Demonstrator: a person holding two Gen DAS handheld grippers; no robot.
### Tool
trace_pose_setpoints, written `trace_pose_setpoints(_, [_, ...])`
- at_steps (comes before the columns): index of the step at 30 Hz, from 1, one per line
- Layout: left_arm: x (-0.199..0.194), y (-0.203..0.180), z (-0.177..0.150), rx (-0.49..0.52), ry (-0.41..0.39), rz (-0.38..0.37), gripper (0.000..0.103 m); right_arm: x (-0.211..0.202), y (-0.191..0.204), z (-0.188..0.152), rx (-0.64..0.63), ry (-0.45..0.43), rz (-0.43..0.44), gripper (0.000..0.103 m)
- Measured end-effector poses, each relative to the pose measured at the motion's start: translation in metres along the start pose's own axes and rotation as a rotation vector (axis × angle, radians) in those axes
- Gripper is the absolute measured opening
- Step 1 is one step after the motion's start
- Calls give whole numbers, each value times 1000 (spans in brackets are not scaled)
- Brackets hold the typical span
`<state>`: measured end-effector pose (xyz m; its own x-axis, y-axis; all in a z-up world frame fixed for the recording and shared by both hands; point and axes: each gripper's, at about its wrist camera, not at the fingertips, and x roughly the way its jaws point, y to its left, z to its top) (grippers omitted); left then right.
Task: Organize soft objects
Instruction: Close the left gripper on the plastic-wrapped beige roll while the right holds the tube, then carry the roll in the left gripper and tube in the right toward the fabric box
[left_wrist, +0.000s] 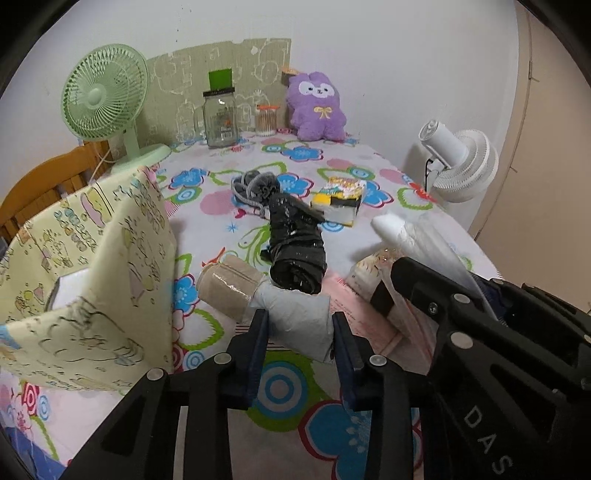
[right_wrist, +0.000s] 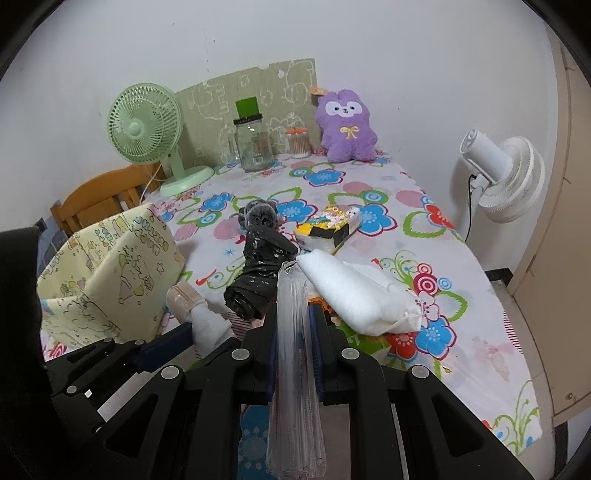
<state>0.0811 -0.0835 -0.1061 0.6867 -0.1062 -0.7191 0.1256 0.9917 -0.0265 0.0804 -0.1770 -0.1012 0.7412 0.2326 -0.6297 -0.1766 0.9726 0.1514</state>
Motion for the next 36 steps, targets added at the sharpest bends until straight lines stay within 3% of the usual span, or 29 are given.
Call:
trace_pose_setpoints(21, [-71, -6, 31, 50, -83, -37, 34, -65, 12, 35, 25, -73, -42, 19])
trace_pose_setpoints(36, [-78, 39, 56, 45, -105, -12, 34, -58, 51, 64, 8, -67, -37, 19])
